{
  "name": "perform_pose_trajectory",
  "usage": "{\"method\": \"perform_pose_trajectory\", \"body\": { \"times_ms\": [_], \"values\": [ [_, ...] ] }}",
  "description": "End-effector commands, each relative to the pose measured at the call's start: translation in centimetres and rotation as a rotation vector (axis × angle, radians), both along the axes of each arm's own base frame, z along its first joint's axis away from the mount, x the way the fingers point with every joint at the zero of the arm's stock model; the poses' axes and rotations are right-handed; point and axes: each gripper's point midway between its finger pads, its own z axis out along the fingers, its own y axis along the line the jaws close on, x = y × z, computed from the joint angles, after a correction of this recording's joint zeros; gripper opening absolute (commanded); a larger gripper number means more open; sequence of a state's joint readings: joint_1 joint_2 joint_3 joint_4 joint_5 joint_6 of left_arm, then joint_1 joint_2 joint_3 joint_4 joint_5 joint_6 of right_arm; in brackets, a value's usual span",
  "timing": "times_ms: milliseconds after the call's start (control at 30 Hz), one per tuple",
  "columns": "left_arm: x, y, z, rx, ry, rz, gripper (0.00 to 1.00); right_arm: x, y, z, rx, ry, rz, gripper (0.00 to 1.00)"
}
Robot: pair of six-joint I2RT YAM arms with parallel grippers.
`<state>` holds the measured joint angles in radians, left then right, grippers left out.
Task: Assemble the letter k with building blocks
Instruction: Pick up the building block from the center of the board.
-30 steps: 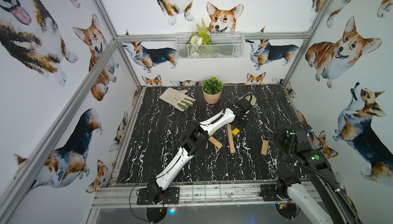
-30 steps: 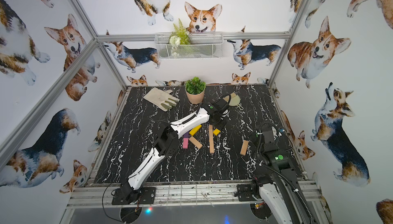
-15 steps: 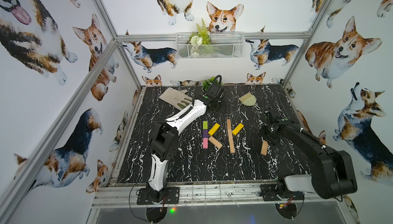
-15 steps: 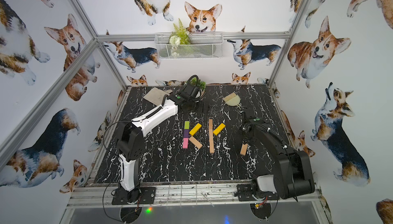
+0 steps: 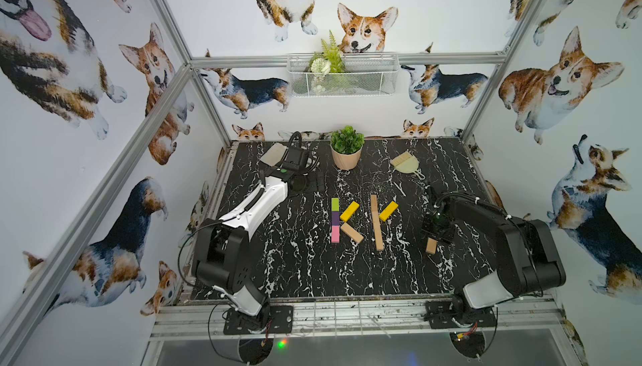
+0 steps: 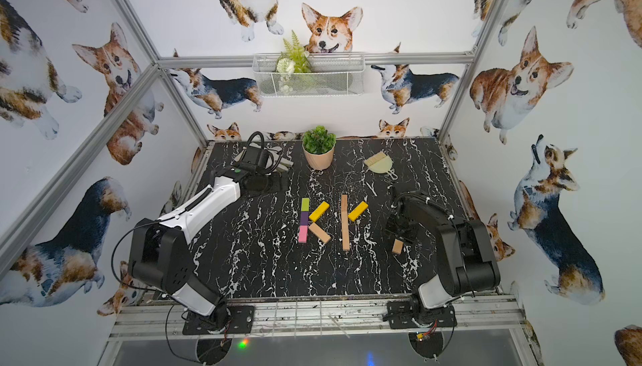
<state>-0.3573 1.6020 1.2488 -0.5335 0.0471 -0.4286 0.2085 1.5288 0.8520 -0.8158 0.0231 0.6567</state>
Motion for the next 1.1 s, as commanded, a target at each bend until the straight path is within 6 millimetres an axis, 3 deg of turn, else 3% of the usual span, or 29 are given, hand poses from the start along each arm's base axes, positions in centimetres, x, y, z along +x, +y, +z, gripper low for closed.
{"method": "perform_pose_trajectory", "body": {
  "times_ms": [0, 567, 767, 1000, 1067],
  "values": [
    [-0.1, 0.3, 0.2, -0.057, -0.025, 0.022, 1.0, 0.3, 0.2, -0.6, 0.007, -0.002, 0.008, 0.55],
    [-0.3, 0.3, -1.1, -0.049, 0.006, 0.018, 1.0, -1.0, -0.8, -2.9, -0.044, 0.036, 0.02, 0.45],
    [-0.3, 0.3, -1.1, -0.053, 0.006, 0.016, 1.0, -1.1, -0.9, -2.7, -0.047, 0.026, 0.02, 0.34],
    [-0.2, 0.2, -1.0, -0.053, 0.003, 0.014, 1.0, -1.0, -0.8, -2.8, -0.038, 0.02, 0.023, 0.07],
    [-0.3, 0.2, -1.1, -0.053, 0.005, 0.013, 1.0, -1.0, -0.8, -2.7, -0.036, 0.017, 0.029, 0.04]
  ]
}}
